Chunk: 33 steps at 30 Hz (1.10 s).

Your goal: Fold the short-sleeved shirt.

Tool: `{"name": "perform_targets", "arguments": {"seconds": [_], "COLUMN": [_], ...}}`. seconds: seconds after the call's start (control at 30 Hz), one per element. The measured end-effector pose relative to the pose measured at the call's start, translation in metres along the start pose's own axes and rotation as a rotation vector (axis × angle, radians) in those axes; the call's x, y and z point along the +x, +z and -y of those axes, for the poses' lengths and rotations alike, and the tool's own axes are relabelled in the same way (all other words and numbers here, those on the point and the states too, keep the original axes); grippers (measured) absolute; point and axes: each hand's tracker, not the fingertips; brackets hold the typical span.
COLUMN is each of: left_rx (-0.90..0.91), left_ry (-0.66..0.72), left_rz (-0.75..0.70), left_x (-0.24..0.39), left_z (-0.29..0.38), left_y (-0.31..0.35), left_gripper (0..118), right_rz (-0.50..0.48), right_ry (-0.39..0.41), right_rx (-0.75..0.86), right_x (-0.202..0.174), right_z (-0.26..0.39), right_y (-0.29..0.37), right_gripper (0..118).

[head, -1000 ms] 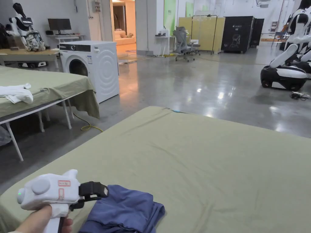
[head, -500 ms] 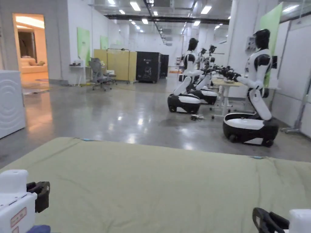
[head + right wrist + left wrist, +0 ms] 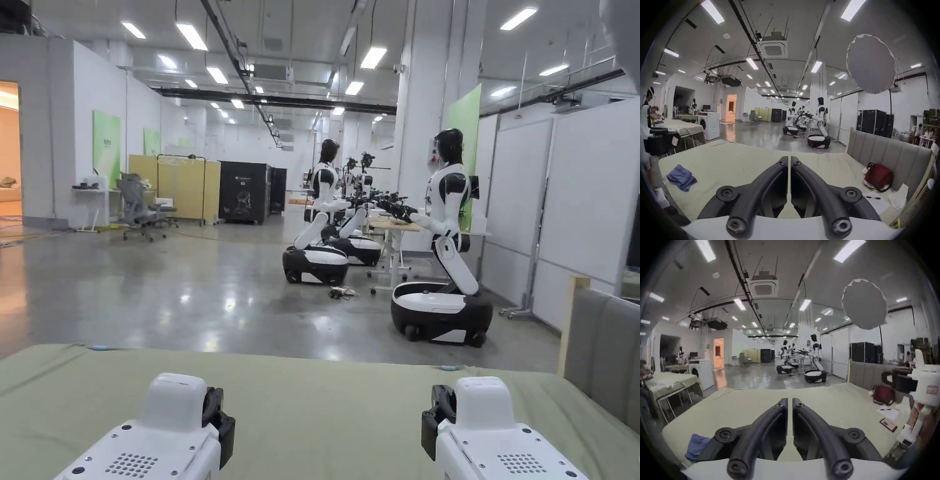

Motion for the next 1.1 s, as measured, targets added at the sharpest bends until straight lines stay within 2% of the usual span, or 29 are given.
{"name": "perform_targets", "arguments": {"seconds": [0.17, 0.3, 0.4, 0.5, 0.6, 0.63, 0.7, 0.77, 0.83, 0.93, 1.03, 1.1], "left_rx": [0.021, 0.024, 0.020, 0.021, 0.018, 0.014, 0.013, 0.017, 0.015, 0.019, 0.016, 0.018], "left_ry": [0.024, 0.002, 0.003, 0.002, -0.003, -0.002, -0.004, -0.013, -0.024, -0.024, -0.001, 0.004], "left_rz": [-0.018, -0.037, -0.032, -0.035, -0.034, -0.029, -0.021, -0.021, -0.028, -0.015, -0.001, 0.000], "left_x": [-0.010, -0.010, -0.007, -0.006, -0.004, -0.003, -0.001, 0.002, 0.005, 0.006, 0.005, 0.005], "left_z": [-0.007, -0.009, -0.009, -0.009, -0.009, -0.009, -0.008, -0.008, -0.008, -0.008, -0.009, -0.009], "left_y": [0.008, 0.011, 0.012, 0.011, 0.010, 0.010, 0.009, 0.009, 0.009, 0.010, 0.009, 0.009], "left_gripper": [5, 5, 12, 29, 54, 66, 80, 99, 115, 117, 118, 118], "right_rz": [-0.015, -0.023, -0.048, -0.048, -0.045, -0.047, -0.066, -0.059, -0.056, -0.050, -0.089, -0.093], "right_ry": [-0.042, -0.036, -0.049, -0.041, -0.020, -0.021, -0.032, -0.025, -0.015, -0.039, -0.113, -0.109], "right_rx": [-0.014, -0.018, -0.020, -0.020, -0.028, -0.031, -0.028, -0.023, -0.021, -0.013, -0.017, -0.035], "right_x": [0.005, 0.001, -0.001, -0.005, -0.007, -0.007, -0.007, -0.010, -0.010, -0.011, -0.007, -0.008], "right_z": [0.000, 0.000, 0.000, 0.001, 0.002, 0.002, 0.005, 0.006, 0.007, 0.005, 0.002, -0.002], "right_y": [0.003, 0.003, 0.003, 0.002, 0.001, 0.001, 0.001, 0.001, 0.001, 0.002, 0.002, 0.002], "right_gripper": [7, 7, 8, 11, 47, 58, 62, 64, 74, 78, 78, 78]}}
